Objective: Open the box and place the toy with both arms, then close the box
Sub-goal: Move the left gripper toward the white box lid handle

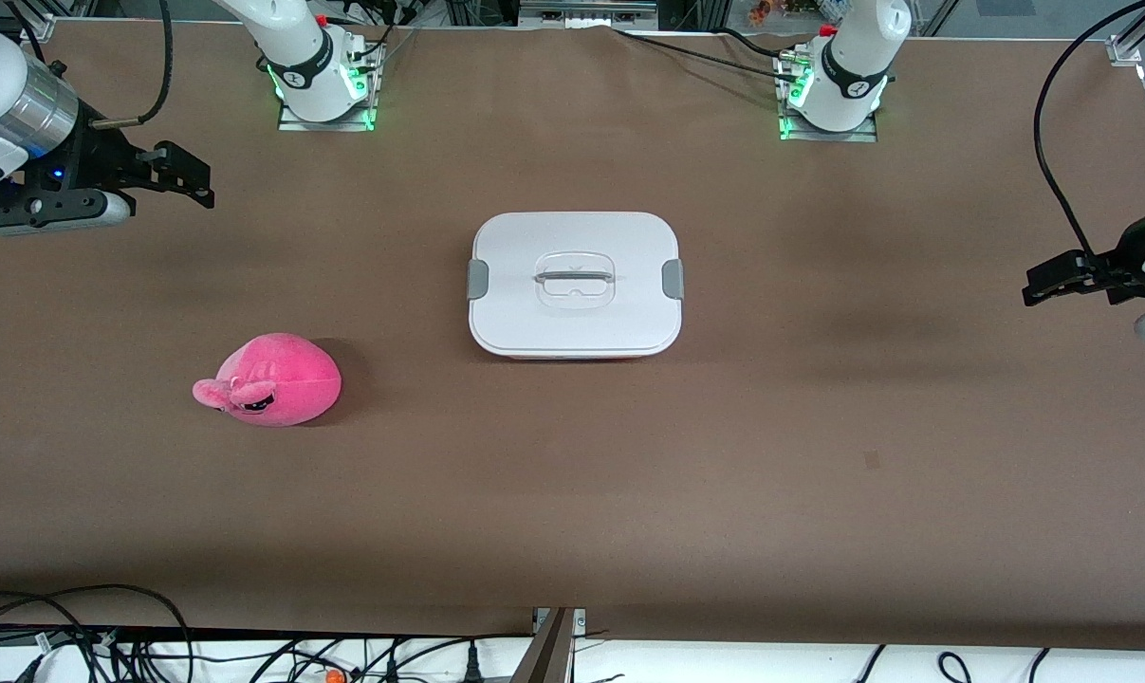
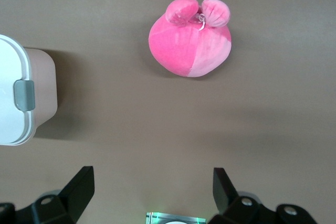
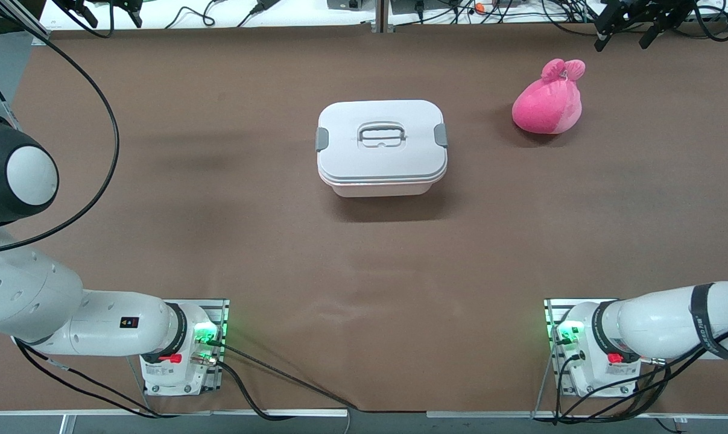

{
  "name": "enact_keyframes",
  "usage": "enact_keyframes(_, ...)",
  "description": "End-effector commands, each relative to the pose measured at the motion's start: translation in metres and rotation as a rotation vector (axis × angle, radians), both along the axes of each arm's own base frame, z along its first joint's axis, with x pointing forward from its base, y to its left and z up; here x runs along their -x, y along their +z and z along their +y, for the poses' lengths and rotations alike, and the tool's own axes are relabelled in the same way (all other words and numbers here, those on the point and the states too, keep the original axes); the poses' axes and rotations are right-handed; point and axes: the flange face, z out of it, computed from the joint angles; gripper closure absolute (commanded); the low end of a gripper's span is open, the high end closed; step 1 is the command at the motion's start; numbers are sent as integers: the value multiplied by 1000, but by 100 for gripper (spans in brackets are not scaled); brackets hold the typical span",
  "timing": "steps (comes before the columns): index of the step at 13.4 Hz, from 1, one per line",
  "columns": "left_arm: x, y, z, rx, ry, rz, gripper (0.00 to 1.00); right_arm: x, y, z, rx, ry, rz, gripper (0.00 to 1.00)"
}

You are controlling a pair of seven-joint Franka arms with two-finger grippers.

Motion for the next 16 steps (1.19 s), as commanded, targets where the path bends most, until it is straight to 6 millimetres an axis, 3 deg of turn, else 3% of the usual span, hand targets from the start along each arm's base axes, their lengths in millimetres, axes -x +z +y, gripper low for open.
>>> enact_keyframes(1, -4, 5, -2, -14, -2, -5, 0, 5, 6, -4, 2, 11, -8, 0)
enact_keyframes(4, -4, 4, -10, -17, -8, -5, 0, 5, 6, -4, 2, 11, -5, 0)
enact_keyframes(7, -5, -2, -57, -16, -87, 16, 0, 5, 7, 0, 1, 9, -12, 0)
enact_keyframes(9, -1, -7, -109, -10, -180, 25, 0, 5, 6, 2, 2, 12, -11, 0)
enact_keyframes(10, 3, -7, -152, -6, -253, 24, 0, 5, 5, 2, 3, 12, -11, 0)
enact_keyframes(12, 19, -8, -216, -2, -365, 26, 0, 5, 5, 2, 5, 14, -6, 0)
enact_keyframes(16, 64, -42, -353, 2, -701, 82, 0, 5, 5, 2, 5, 20, -10, 0)
